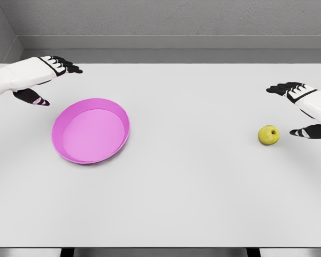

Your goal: Put the apple on the plate with both arms

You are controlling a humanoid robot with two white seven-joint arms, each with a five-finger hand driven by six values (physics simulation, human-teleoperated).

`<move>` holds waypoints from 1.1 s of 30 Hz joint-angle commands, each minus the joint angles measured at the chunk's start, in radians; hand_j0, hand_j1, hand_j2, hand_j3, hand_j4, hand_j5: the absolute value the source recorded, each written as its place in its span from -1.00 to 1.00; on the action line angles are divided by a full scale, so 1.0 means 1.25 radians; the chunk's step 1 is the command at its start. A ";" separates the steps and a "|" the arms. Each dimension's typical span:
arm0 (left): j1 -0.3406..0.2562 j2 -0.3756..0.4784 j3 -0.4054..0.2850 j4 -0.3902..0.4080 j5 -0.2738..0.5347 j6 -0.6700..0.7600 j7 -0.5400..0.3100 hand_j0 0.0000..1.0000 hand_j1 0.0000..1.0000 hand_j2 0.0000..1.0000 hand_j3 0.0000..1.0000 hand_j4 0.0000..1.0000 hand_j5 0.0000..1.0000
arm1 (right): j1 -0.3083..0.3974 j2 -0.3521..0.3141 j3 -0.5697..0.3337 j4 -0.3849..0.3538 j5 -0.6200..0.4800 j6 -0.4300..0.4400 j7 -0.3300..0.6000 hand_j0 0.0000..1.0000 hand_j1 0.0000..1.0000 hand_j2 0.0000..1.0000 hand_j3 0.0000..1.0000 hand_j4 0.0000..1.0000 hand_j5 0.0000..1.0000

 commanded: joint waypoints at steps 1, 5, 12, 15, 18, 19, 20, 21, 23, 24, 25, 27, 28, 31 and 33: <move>0.000 0.001 -0.001 -0.001 0.004 0.001 0.000 1.00 1.00 1.00 1.00 1.00 1.00 | -0.001 0.000 0.000 0.000 -0.002 0.000 0.000 1.00 1.00 1.00 1.00 1.00 1.00; -0.001 0.003 0.001 0.000 0.003 0.001 -0.001 1.00 1.00 1.00 1.00 1.00 1.00 | -0.002 0.000 0.012 0.008 -0.007 0.010 -0.002 1.00 1.00 1.00 1.00 1.00 1.00; 0.000 0.007 0.001 -0.001 0.003 0.001 -0.001 1.00 1.00 1.00 1.00 1.00 1.00 | -0.034 0.005 0.064 0.001 -0.006 0.133 0.137 1.00 1.00 1.00 1.00 1.00 1.00; -0.001 0.010 0.003 -0.004 0.002 0.001 -0.002 1.00 1.00 1.00 1.00 1.00 1.00 | -0.107 0.022 0.107 0.007 -0.006 0.187 0.198 1.00 1.00 1.00 1.00 1.00 1.00; 0.000 0.012 0.003 -0.006 0.002 0.001 -0.002 1.00 1.00 1.00 1.00 1.00 1.00 | -0.117 0.023 0.146 0.007 -0.004 0.199 0.207 1.00 1.00 1.00 1.00 1.00 1.00; 0.000 0.012 0.003 -0.006 0.002 0.001 -0.002 1.00 1.00 1.00 1.00 1.00 1.00 | -0.123 0.023 0.152 0.007 -0.004 0.200 0.230 1.00 1.00 1.00 1.00 1.00 1.00; 0.000 0.012 0.001 -0.007 0.002 0.001 -0.002 1.00 1.00 1.00 1.00 1.00 1.00 | -0.129 0.023 0.153 0.007 -0.004 0.200 0.242 1.00 1.00 1.00 1.00 1.00 1.00; 0.000 0.012 0.001 -0.007 0.002 0.001 -0.002 1.00 1.00 1.00 1.00 1.00 1.00 | -0.130 0.023 0.155 0.008 -0.004 0.199 0.262 1.00 1.00 1.00 1.00 1.00 1.00; 0.000 0.012 0.001 -0.007 0.002 0.001 -0.002 1.00 1.00 1.00 1.00 1.00 1.00 | -0.145 0.024 0.156 0.010 -0.004 0.200 0.270 1.00 1.00 1.00 1.00 1.00 1.00; 0.001 0.012 0.001 -0.007 0.002 0.001 -0.002 1.00 1.00 1.00 1.00 1.00 1.00 | -0.157 0.030 0.166 0.011 -0.004 0.201 0.283 1.00 1.00 1.00 1.00 1.00 1.00; 0.000 0.012 0.001 -0.007 0.002 0.001 -0.002 1.00 1.00 1.00 1.00 1.00 1.00 | -0.177 0.033 0.188 0.014 -0.004 0.227 0.301 1.00 1.00 1.00 1.00 1.00 1.00; 0.000 0.011 0.001 -0.007 0.000 0.001 -0.002 1.00 1.00 1.00 1.00 1.00 1.00 | -0.209 0.044 0.220 0.021 -0.004 0.259 0.305 1.00 1.00 1.00 1.00 1.00 1.00; 0.000 0.011 0.001 -0.007 0.000 0.001 -0.003 1.00 1.00 1.00 1.00 1.00 1.00 | -0.236 0.049 0.249 0.033 -0.004 0.265 0.305 1.00 1.00 1.00 1.00 1.00 1.00; 0.000 0.008 0.000 -0.006 0.000 0.001 -0.003 1.00 1.00 1.00 1.00 1.00 1.00 | -0.265 0.060 0.290 0.051 -0.004 0.275 0.321 1.00 1.00 1.00 1.00 1.00 1.00; 0.001 0.008 -0.001 -0.006 0.000 0.001 -0.003 1.00 1.00 1.00 1.00 1.00 1.00 | -0.266 0.060 0.298 0.057 -0.004 0.276 0.325 1.00 1.00 1.00 1.00 1.00 1.00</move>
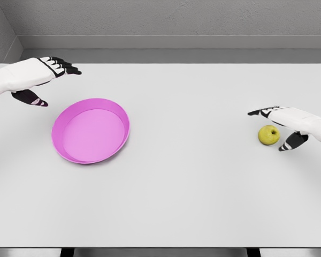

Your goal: Put the apple on the plate with both arms

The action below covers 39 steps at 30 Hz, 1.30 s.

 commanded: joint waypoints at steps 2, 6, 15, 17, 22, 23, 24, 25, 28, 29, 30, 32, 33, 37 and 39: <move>0.000 0.000 -0.001 0.000 0.005 0.001 0.000 1.00 1.00 1.00 1.00 1.00 1.00 | 0.000 0.003 0.021 0.018 -0.001 0.009 0.009 1.00 1.00 1.00 1.00 1.00 1.00; 0.000 0.003 -0.001 -0.001 0.007 0.001 0.001 1.00 1.00 1.00 1.00 1.00 1.00 | -0.012 0.007 0.022 0.031 -0.001 0.060 0.009 1.00 1.00 1.00 1.00 1.00 1.00; 0.000 0.004 -0.003 -0.001 0.007 0.001 0.001 1.00 1.00 1.00 1.00 1.00 1.00 | -0.017 0.010 0.033 0.055 -0.001 0.061 0.010 1.00 1.00 1.00 1.00 1.00 1.00; 0.000 0.004 -0.003 -0.001 0.007 0.001 0.001 1.00 1.00 1.00 1.00 1.00 1.00 | -0.017 0.010 0.034 0.056 -0.001 0.061 0.010 1.00 1.00 1.00 1.00 1.00 1.00; 0.000 0.004 -0.003 -0.001 0.007 0.001 0.000 1.00 1.00 1.00 1.00 1.00 1.00 | -0.039 0.021 0.048 0.056 0.000 0.062 0.010 0.98 0.98 0.98 0.98 0.98 0.98; 0.000 0.004 -0.003 -0.001 0.007 0.001 0.001 1.00 1.00 1.00 1.00 1.00 1.00 | -0.056 0.024 0.065 0.057 0.000 0.073 0.010 0.98 0.98 0.98 0.98 0.98 0.98; 0.000 0.004 -0.003 -0.001 0.007 0.001 0.001 1.00 1.00 1.00 1.00 1.00 1.00 | -0.074 0.029 0.082 0.057 0.000 0.082 0.010 0.98 0.98 0.98 0.98 0.98 0.98; 0.000 0.004 -0.003 -0.001 0.007 0.001 0.001 1.00 1.00 1.00 1.00 1.00 1.00 | -0.077 0.029 0.086 0.057 0.000 0.082 0.010 0.98 0.98 0.98 0.98 0.98 0.98; 0.000 0.004 -0.004 -0.001 0.007 0.001 0.001 1.00 1.00 1.00 1.00 1.00 1.00 | -0.077 0.029 0.091 0.056 0.000 0.081 0.010 0.98 0.98 0.98 0.98 0.98 0.98; 0.000 0.004 -0.004 -0.001 0.007 0.001 0.000 1.00 1.00 1.00 1.00 1.00 1.00 | -0.077 0.029 0.091 0.056 0.000 0.079 0.011 0.99 0.99 0.99 0.99 0.99 0.99; 0.000 0.004 -0.004 -0.001 0.006 0.001 0.000 1.00 1.00 1.00 1.00 1.00 1.00 | -0.077 0.029 0.091 0.056 0.000 0.079 0.016 0.99 0.99 0.99 0.99 0.99 0.99; -0.001 0.003 -0.011 -0.001 0.006 0.001 0.000 1.00 1.00 1.00 1.00 1.00 1.00 | -0.077 0.029 0.091 0.056 0.000 0.081 0.018 0.98 0.98 0.98 0.98 0.98 0.98; -0.001 0.003 -0.016 -0.001 0.006 0.001 0.000 1.00 1.00 1.00 1.00 1.00 1.00 | -0.077 0.029 0.091 0.056 0.000 0.081 0.018 0.98 0.98 0.98 0.98 0.98 0.98; -0.002 0.003 -0.016 -0.002 0.006 0.001 0.001 1.00 1.00 1.00 1.00 1.00 1.00 | -0.076 0.029 0.092 0.056 0.000 0.079 0.018 0.78 0.78 0.78 0.78 0.78 0.78; -0.002 0.003 -0.017 -0.001 0.007 0.001 0.001 1.00 1.00 1.00 1.00 1.00 1.00 | -0.076 0.029 0.097 0.055 0.000 0.077 0.019 0.60 0.60 0.60 0.60 0.60 0.60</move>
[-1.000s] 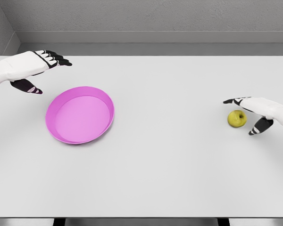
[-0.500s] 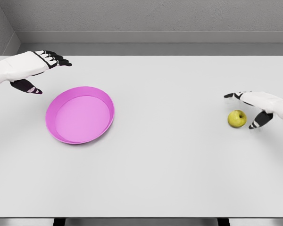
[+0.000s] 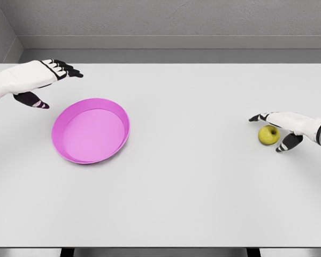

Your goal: Put the apple on the plate with both arms

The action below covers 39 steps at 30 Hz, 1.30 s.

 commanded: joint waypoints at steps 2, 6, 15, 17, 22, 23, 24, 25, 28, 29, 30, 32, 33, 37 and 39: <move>0.000 0.001 -0.005 0.000 0.005 0.001 0.001 1.00 1.00 1.00 1.00 1.00 1.00 | 0.001 -0.001 0.007 -0.001 0.000 -0.003 0.001 0.48 0.48 0.48 0.48 0.48 0.48; 0.000 0.002 -0.005 -0.005 0.005 0.001 0.001 1.00 1.00 1.00 1.00 1.00 1.00 | 0.001 -0.001 0.010 -0.001 0.000 -0.004 0.009 0.32 0.32 0.32 0.32 0.32 0.32; 0.002 0.003 -0.006 -0.019 0.005 0.001 0.001 1.00 1.00 1.00 1.00 1.00 1.00 | 0.000 -0.002 0.012 -0.002 0.000 -0.004 0.013 0.07 0.07 0.07 0.07 0.07 0.07; 0.002 0.003 -0.005 -0.019 0.005 0.001 0.001 1.00 1.00 1.00 1.00 1.00 1.00 | -0.001 -0.002 0.010 -0.002 0.000 -0.004 0.013 0.07 0.07 0.07 0.07 0.07 0.07; 0.002 0.003 -0.005 -0.019 0.005 0.001 0.001 1.00 1.00 1.00 1.00 1.00 1.00 | -0.004 -0.008 0.006 -0.011 0.001 -0.004 0.013 0.07 0.07 0.07 0.07 0.07 0.07; 0.002 0.003 -0.006 -0.019 0.005 0.001 0.001 1.00 1.00 1.00 1.00 1.00 1.00 | -0.009 -0.008 0.006 -0.011 0.001 -0.007 0.013 0.07 0.07 0.07 0.07 0.07 0.07; 0.002 0.003 -0.005 -0.019 0.005 0.001 0.001 1.00 1.00 1.00 1.00 1.00 1.00 | -0.010 -0.008 0.006 -0.015 0.001 -0.008 0.013 0.07 0.07 0.07 0.07 0.07 0.07; 0.001 0.003 -0.005 -0.019 0.005 0.001 0.001 1.00 1.00 1.00 1.00 1.00 1.00 | -0.013 -0.008 0.006 -0.020 0.001 -0.008 0.013 0.07 0.07 0.07 0.07 0.07 0.07; 0.001 0.005 -0.005 -0.019 0.005 0.001 0.001 1.00 1.00 1.00 1.00 1.00 1.00 | -0.016 -0.011 0.004 -0.032 0.001 -0.008 0.013 0.04 0.04 0.04 0.04 0.04 0.04; 0.001 0.005 -0.005 -0.019 0.005 0.001 0.001 1.00 1.00 1.00 1.00 1.00 1.00 | -0.017 -0.011 0.004 -0.037 0.001 -0.008 0.013 0.04 0.04 0.04 0.04 0.04 0.04; 0.001 0.006 -0.005 -0.019 0.005 0.001 0.001 1.00 1.00 1.00 1.00 1.00 1.00 | -0.018 -0.011 0.004 -0.046 0.001 -0.008 0.013 0.04 0.04 0.04 0.04 0.04 0.04; 0.001 0.006 -0.005 -0.019 0.005 0.001 0.001 1.00 1.00 1.00 1.00 1.00 1.00 | -0.021 -0.011 0.003 -0.076 0.001 -0.025 0.012 0.04 0.04 0.04 0.04 0.04 0.04; 0.001 0.006 -0.005 -0.019 0.005 0.001 0.001 1.00 1.00 1.00 1.00 1.00 1.00 | -0.021 -0.011 0.003 -0.086 0.001 -0.027 0.012 0.04 0.04 0.04 0.04 0.04 0.04; 0.002 0.006 -0.005 -0.021 0.005 0.001 0.001 1.00 1.00 1.00 1.00 1.00 1.00 | -0.026 -0.010 0.003 -0.101 -0.002 -0.049 0.009 0.01 0.01 0.01 0.01 0.01 0.01; 0.001 0.006 -0.005 -0.021 0.005 0.001 0.001 1.00 1.00 1.00 1.00 1.00 1.00 | -0.026 -0.010 0.003 -0.112 -0.002 -0.063 0.012 0.01 0.01 0.01 0.01 0.01 0.01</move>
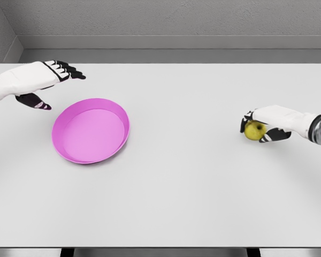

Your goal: Put the apple on the plate with both arms

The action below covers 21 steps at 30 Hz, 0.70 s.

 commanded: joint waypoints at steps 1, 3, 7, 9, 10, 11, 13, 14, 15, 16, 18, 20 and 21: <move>0.000 0.001 0.001 0.000 0.005 0.001 0.000 1.00 1.00 1.00 1.00 1.00 1.00 | 0.000 0.001 0.000 -0.013 -0.001 -0.019 0.000 0.01 0.01 0.01 0.01 0.01 0.01; 0.001 0.001 0.001 0.000 0.005 0.001 0.000 1.00 1.00 1.00 1.00 1.00 1.00 | 0.000 0.002 0.000 -0.025 -0.001 -0.049 0.000 0.01 0.01 0.01 0.01 0.01 0.01; 0.000 0.001 0.001 0.000 0.005 0.001 0.000 1.00 1.00 1.00 1.00 1.00 1.00 | 0.000 0.006 0.000 -0.025 -0.001 -0.106 0.000 0.00 0.00 0.00 0.00 0.00 0.00; 0.000 0.001 0.001 0.000 0.005 0.001 0.000 1.00 1.00 1.00 1.00 1.00 1.00 | -0.001 0.007 0.000 -0.025 -0.002 -0.116 -0.002 0.00 0.00 0.00 0.00 0.00 0.00; 0.000 0.001 0.001 0.000 0.005 0.001 0.000 1.00 1.00 1.00 1.00 1.00 1.00 | -0.002 0.008 0.001 -0.025 -0.001 -0.117 -0.002 0.00 0.00 0.00 0.00 0.00 0.00; 0.000 0.001 0.001 0.000 0.005 0.001 0.000 1.00 1.00 1.00 1.00 1.00 1.00 | -0.005 0.018 0.001 -0.025 -0.001 -0.133 0.000 0.00 0.00 0.00 0.00 0.00 0.00; 0.000 0.001 0.001 0.000 0.005 0.001 0.000 1.00 1.00 1.00 1.00 1.00 1.00 | -0.009 0.026 0.003 -0.025 -0.002 -0.140 0.000 0.00 0.00 0.00 0.00 0.00 0.00; 0.000 0.001 0.001 0.000 0.005 0.001 0.000 1.00 1.00 1.00 1.00 1.00 1.00 | -0.009 0.030 0.004 -0.025 -0.002 -0.155 0.000 0.00 0.00 0.00 0.00 0.00 0.00; 0.000 0.001 0.001 0.000 0.005 0.001 0.000 1.00 1.00 1.00 1.00 1.00 1.00 | -0.010 0.033 0.004 -0.025 -0.002 -0.164 0.000 0.00 0.00 0.00 0.00 0.00 0.00; 0.000 0.001 0.001 0.000 0.005 0.001 0.000 1.00 1.00 1.00 1.00 1.00 1.00 | -0.010 0.036 0.004 -0.025 -0.002 -0.171 0.000 0.00 0.00 0.00 0.00 0.00 0.00; 0.000 0.001 0.002 0.001 0.005 0.001 0.000 1.00 1.00 1.00 1.00 1.00 1.00 | -0.013 0.045 0.007 -0.025 -0.002 -0.184 0.000 0.00 0.00 0.00 0.00 0.00 0.00; 0.000 0.001 0.002 0.001 0.005 0.001 0.000 1.00 1.00 1.00 1.00 1.00 1.00 | -0.018 0.060 0.011 -0.025 -0.002 -0.197 0.001 0.00 0.00 0.00 0.00 0.00 0.00; 0.000 0.003 0.002 0.001 0.005 0.001 0.000 1.00 1.00 1.00 1.00 1.00 1.00 | -0.018 0.063 0.012 -0.025 -0.002 -0.205 0.001 0.00 0.00 0.00 0.00 0.00 0.00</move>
